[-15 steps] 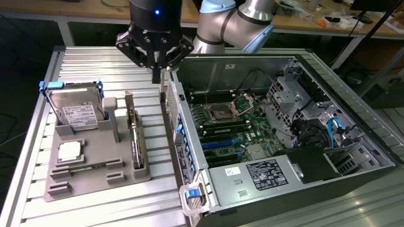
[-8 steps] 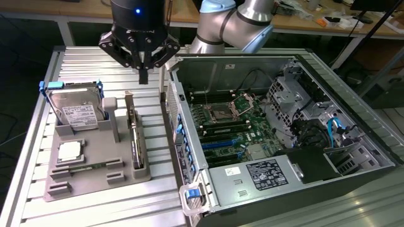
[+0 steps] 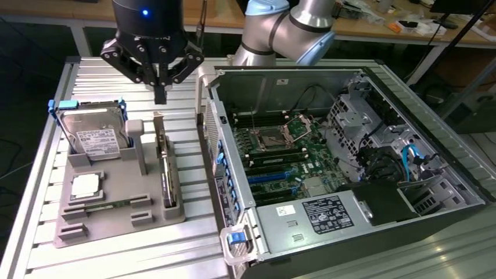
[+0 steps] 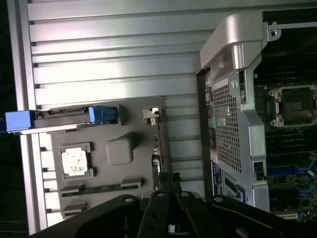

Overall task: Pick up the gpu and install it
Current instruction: 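Reach for the gpu, then pick up the gpu and move the gpu toward the slot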

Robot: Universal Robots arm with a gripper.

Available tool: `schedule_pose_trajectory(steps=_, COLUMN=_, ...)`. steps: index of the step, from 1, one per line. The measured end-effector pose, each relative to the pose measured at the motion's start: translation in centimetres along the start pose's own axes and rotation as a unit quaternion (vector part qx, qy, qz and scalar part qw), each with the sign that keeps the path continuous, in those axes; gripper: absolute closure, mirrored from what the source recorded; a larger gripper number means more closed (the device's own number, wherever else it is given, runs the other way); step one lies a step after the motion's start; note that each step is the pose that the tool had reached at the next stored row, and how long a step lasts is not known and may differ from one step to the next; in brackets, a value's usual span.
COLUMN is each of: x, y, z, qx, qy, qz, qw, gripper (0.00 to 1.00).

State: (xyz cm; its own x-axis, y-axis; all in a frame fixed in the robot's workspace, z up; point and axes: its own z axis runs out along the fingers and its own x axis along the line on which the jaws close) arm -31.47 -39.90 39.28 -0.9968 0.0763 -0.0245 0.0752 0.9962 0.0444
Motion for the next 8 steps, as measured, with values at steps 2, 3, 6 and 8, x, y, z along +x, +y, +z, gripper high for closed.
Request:
schedule_pose_trajectory(steps=2, x=0.62, y=-0.05, z=-0.02, qx=0.0001, qy=0.0, qz=0.0, qw=1.0, gripper=0.89)
schedule_pose_trajectory(steps=3, x=0.94, y=-0.07, z=-0.02, qx=0.0, qy=0.0, qz=0.0, qw=1.0, gripper=0.89)
schedule_pose_trajectory(steps=6, x=1.14, y=-0.09, z=-0.03, qx=0.0, qy=0.0, qz=0.0, qw=1.0, gripper=0.89)
schedule_pose_trajectory(steps=8, x=1.14, y=-0.09, z=-0.03, qx=0.0, qy=0.0, qz=0.0, qw=1.0, gripper=0.89)
